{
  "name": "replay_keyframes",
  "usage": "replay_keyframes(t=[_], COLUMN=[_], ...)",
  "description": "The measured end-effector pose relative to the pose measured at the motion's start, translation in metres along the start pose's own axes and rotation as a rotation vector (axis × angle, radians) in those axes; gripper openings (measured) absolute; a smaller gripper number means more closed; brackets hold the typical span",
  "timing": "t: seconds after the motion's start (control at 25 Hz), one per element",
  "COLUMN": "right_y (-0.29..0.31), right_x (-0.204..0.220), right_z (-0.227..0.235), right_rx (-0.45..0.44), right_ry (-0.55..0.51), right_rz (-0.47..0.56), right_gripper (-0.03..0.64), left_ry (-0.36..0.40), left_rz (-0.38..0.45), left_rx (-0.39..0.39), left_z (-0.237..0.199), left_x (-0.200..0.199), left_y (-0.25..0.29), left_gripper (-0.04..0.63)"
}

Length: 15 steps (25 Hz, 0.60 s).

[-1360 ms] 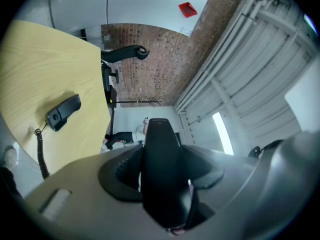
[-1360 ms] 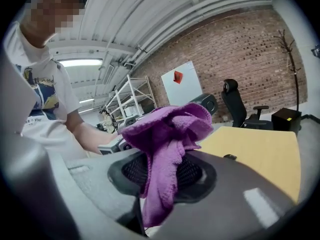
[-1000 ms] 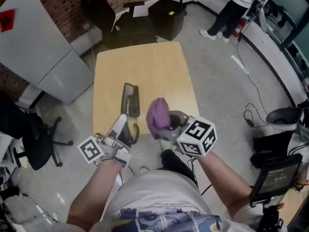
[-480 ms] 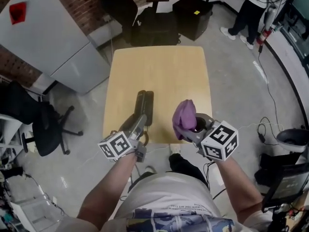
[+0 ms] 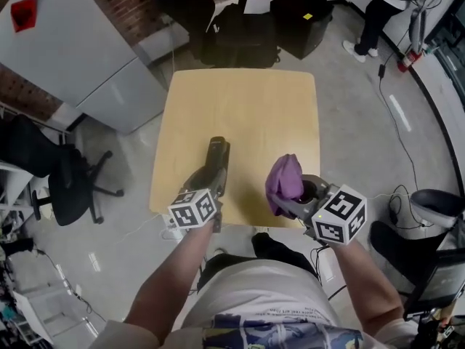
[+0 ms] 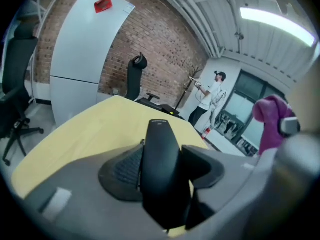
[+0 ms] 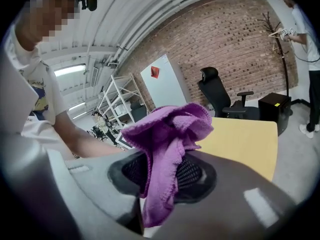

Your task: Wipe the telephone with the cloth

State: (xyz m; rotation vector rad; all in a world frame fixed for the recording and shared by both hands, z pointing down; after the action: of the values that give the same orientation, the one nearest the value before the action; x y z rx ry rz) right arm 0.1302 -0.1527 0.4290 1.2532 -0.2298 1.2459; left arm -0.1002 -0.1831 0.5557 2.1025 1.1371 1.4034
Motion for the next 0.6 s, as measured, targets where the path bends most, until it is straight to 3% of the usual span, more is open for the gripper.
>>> replay_keyframes(t=[0.24, 0.6], right_y=[-0.002, -0.002], right_x=[0.002, 0.005], right_z=[0.011, 0.018], right_rx=[-0.02, -0.046], right_ry=[-0.017, -0.001], right_rz=[-0.03, -0.031], right_gripper=[0.114, 0.115], left_ry=[0.08, 0.178], left_rz=[-0.038, -0.12], left_rx=[-0.119, -0.199], left_z=[-0.006, -0.013], left_x=[0.006, 0.011], left_y=[0.024, 0.043], left_gripper=[0.253, 0.255])
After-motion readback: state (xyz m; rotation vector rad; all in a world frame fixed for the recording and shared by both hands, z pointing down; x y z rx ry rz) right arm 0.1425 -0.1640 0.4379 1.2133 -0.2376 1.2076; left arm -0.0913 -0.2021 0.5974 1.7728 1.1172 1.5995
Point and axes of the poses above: the fingertips, and each gripper's own axes: y forward along the fingers, z to its right, x out of its underside, the point moved 6 cm from there along -y, backward along the fingers, and after that the axes turned 12 degrees about -z, right-handed, at the moved point
